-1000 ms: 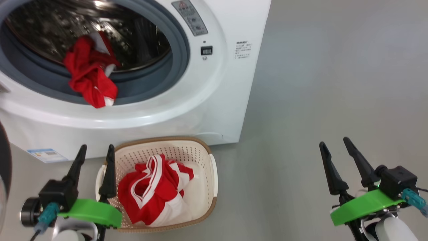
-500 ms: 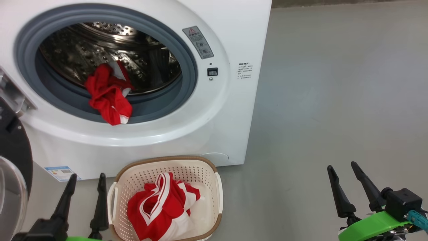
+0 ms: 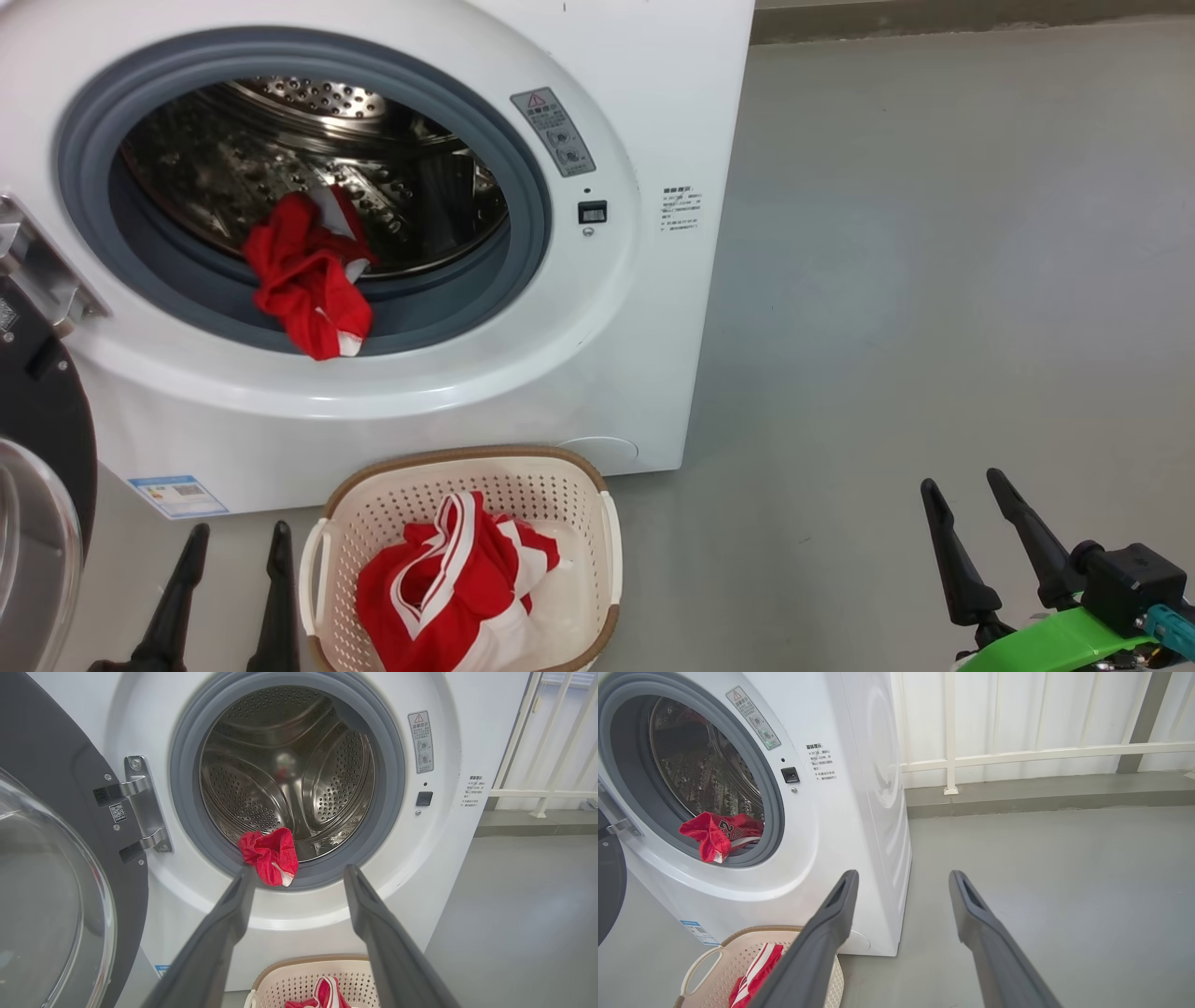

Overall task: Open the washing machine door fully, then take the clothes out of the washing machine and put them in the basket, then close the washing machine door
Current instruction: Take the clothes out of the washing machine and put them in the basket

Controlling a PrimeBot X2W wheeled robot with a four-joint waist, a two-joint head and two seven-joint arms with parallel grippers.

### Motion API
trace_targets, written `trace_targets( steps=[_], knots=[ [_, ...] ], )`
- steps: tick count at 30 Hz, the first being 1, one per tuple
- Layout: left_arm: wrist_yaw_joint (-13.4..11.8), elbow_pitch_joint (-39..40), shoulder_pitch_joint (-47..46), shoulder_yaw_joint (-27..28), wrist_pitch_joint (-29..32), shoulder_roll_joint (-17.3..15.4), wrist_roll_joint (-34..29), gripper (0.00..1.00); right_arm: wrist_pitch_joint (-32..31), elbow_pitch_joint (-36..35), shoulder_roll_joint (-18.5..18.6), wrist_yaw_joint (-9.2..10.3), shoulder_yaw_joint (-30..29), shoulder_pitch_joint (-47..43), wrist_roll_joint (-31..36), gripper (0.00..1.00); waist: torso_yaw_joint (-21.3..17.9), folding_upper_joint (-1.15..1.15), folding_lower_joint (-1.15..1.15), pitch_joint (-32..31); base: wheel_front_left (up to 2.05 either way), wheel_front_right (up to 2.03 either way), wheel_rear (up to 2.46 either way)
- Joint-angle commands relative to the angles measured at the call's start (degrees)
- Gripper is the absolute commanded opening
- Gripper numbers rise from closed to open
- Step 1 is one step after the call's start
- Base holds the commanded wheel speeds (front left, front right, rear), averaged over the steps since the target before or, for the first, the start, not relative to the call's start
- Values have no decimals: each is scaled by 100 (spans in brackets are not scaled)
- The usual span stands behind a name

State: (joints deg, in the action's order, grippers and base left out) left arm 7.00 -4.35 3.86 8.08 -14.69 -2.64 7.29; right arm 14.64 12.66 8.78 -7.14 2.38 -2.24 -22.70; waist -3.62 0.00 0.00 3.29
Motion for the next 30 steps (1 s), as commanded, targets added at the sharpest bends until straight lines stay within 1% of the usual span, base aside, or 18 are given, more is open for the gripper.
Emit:
trace_targets(
  steps=[1, 12, 19, 24, 25, 30],
  knots=[
    [-48, 180, 5, 173, -30, -26, 35, 100, 36, -163, 121, -35, 76, 37, 62, 100, -4, 0, 0, 1, 0, 0, 0],
    [-138, 232, 9, 65, -30, -24, 85, 100, 36, -182, 108, -35, 65, 67, 61, 100, -16, 0, 0, 104, 0, 0, 0],
    [-160, 84, -132, 8, -30, -24, 56, 100, 36, -200, 56, -35, 62, 115, 74, 100, -24, 0, 0, 214, 0, 0, 0],
    [-168, -366, -516, -29, -30, -24, 40, 100, 36, -225, 17, -35, 48, 199, 76, 100, -23, 0, 0, 423, 0, 0, 0],
    [-141, -588, -742, -12, -30, -24, 72, 100, 36, -244, 3, -35, 49, 260, 77, 100, -34, 0, 0, 549, 0, 0, 0],
    [-88, -1125, -1449, 0, -30, -125, -26, 100, 36, -283, -43, -35, 59, 447, 78, 100, -78, 0, 0, 936, 0, 0, 0]
  ],
)
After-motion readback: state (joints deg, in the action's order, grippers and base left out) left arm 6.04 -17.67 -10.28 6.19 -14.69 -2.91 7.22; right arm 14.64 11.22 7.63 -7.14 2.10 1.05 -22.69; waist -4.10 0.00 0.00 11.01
